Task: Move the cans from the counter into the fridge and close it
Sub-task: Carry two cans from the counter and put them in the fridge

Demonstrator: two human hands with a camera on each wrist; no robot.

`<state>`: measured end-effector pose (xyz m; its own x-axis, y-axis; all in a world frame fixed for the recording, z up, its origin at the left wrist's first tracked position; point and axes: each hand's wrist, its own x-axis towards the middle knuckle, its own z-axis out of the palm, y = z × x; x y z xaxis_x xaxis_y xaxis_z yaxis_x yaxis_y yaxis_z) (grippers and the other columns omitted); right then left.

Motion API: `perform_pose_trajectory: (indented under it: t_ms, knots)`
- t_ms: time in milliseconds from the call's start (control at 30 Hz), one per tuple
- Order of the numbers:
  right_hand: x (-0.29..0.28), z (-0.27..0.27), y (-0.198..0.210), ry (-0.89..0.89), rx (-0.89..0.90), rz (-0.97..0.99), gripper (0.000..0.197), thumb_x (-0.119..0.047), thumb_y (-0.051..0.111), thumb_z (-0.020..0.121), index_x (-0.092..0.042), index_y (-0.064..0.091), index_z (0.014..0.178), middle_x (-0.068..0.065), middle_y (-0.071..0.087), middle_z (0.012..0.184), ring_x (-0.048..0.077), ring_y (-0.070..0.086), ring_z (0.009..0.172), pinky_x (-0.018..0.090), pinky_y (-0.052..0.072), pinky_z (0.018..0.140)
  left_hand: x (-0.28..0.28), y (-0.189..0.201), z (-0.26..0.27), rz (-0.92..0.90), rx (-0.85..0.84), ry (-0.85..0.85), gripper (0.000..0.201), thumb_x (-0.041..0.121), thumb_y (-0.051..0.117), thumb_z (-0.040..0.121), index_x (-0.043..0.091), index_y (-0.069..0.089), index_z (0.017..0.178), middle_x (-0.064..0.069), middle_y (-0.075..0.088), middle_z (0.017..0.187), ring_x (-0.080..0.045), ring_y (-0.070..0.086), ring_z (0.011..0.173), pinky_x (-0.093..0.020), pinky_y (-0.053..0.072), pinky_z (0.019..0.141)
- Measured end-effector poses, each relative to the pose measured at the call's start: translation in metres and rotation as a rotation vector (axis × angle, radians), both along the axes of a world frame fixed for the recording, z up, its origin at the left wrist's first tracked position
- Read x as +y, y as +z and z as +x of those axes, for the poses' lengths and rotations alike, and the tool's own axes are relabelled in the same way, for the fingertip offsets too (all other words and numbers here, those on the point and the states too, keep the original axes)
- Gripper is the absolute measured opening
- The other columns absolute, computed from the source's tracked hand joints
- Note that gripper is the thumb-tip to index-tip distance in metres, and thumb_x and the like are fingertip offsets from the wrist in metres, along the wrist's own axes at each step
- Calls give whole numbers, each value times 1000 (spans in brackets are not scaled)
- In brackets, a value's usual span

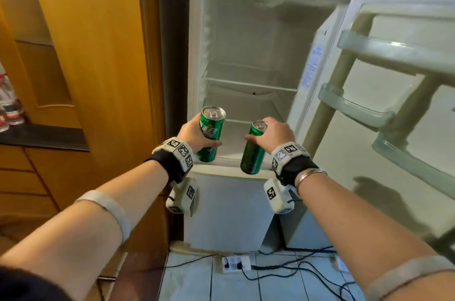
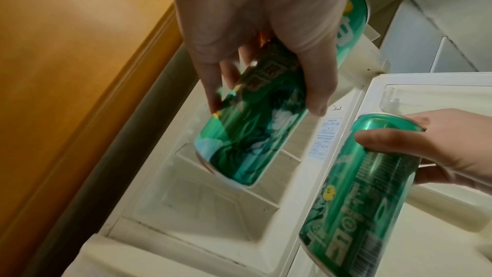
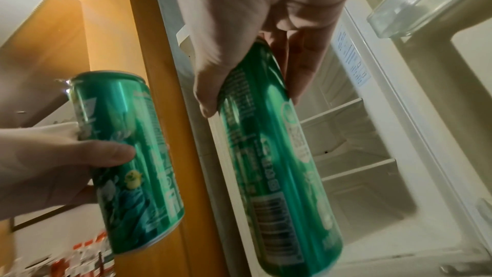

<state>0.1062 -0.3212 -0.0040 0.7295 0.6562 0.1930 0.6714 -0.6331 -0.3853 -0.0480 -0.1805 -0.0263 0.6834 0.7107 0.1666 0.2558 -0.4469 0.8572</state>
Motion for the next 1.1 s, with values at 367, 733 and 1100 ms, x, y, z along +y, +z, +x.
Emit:
perform_pose_trajectory:
  t_ms: [367, 733, 1100]
  knots:
    - [106, 120, 8, -41, -62, -11, 72, -61, 69, 70, -13, 54, 121, 8, 66, 113, 28, 63, 103, 33, 52, 83, 118, 38, 140, 86, -33, 11, 75, 19, 86, 58, 20, 48, 122, -2, 62, 118, -21, 57, 112, -38, 45, 100]
    - [188, 249, 5, -10, 16, -100, 80, -64, 69, 69, -14, 48, 128, 11, 62, 121, 32, 60, 110, 37, 51, 91, 237, 96, 312, 180, 40, 99, 80, 20, 86, 59, 12, 45, 127, -7, 59, 126, -26, 54, 118, -35, 40, 103]
    - [221, 288, -16, -8, 20, -35, 60, -58, 72, 69, -21, 56, 113, 4, 67, 110, 23, 64, 98, 31, 53, 84, 321, 102, 403, 146, 178, 146, 80, 13, 86, 58, 8, 45, 126, -11, 57, 129, -29, 53, 120, -38, 38, 104]
